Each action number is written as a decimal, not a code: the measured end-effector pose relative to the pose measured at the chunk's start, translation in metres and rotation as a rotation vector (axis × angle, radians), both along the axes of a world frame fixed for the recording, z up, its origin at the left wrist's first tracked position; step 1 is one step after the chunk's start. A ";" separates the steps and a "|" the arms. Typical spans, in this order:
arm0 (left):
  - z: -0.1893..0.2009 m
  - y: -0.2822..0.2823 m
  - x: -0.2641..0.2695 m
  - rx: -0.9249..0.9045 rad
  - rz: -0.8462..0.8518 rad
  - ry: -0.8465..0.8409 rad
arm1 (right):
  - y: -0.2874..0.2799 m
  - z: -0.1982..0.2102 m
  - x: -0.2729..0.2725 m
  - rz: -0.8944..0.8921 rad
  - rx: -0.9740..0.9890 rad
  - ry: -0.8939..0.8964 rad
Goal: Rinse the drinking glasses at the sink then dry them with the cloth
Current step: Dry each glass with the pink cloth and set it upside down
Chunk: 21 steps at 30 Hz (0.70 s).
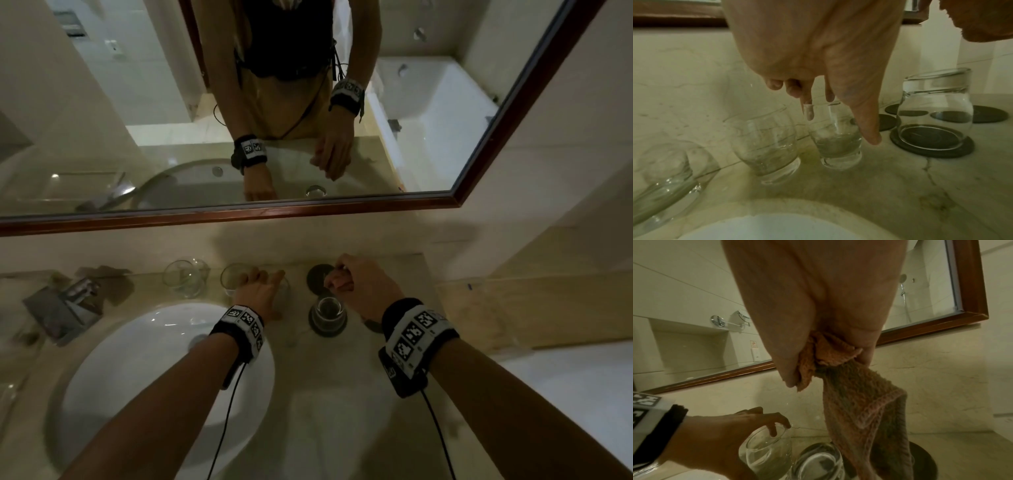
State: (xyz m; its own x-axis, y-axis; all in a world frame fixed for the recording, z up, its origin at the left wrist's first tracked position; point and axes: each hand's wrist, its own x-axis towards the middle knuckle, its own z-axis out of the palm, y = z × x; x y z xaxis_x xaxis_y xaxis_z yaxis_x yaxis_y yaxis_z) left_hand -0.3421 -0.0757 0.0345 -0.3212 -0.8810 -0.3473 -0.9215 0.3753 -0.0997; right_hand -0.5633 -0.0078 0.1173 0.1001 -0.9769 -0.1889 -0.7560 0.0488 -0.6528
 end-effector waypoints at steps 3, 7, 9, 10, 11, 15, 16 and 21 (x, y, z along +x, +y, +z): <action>-0.003 -0.008 0.003 -0.006 -0.006 0.066 | -0.001 0.005 0.004 -0.021 0.006 -0.011; 0.000 -0.010 0.004 0.007 -0.019 0.104 | -0.001 0.011 0.010 -0.027 -0.011 0.015; 0.004 -0.006 0.005 -0.004 -0.030 0.129 | -0.003 0.014 0.016 -0.020 -0.031 0.003; 0.006 -0.004 0.006 -0.012 -0.037 0.148 | -0.005 0.015 0.019 -0.018 -0.036 0.008; 0.010 -0.002 0.007 -0.024 -0.051 0.166 | -0.006 0.017 0.023 -0.016 -0.036 0.021; 0.034 0.010 0.016 -0.097 -0.114 0.242 | -0.012 0.024 0.045 -0.021 0.025 0.014; 0.042 0.013 0.019 -0.124 -0.126 0.257 | -0.012 0.025 0.052 -0.032 0.050 -0.013; 0.088 0.026 0.036 -0.247 -0.195 0.326 | -0.011 0.036 0.091 -0.087 0.101 -0.004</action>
State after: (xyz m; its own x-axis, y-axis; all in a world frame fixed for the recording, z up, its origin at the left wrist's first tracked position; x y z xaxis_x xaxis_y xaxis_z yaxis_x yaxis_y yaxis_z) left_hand -0.3061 -0.0494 0.1227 -0.5472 -0.8369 0.0124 -0.8340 0.5465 0.0757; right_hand -0.4721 -0.0186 0.1533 0.0163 -0.9579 -0.2867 -0.7434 0.1801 -0.6441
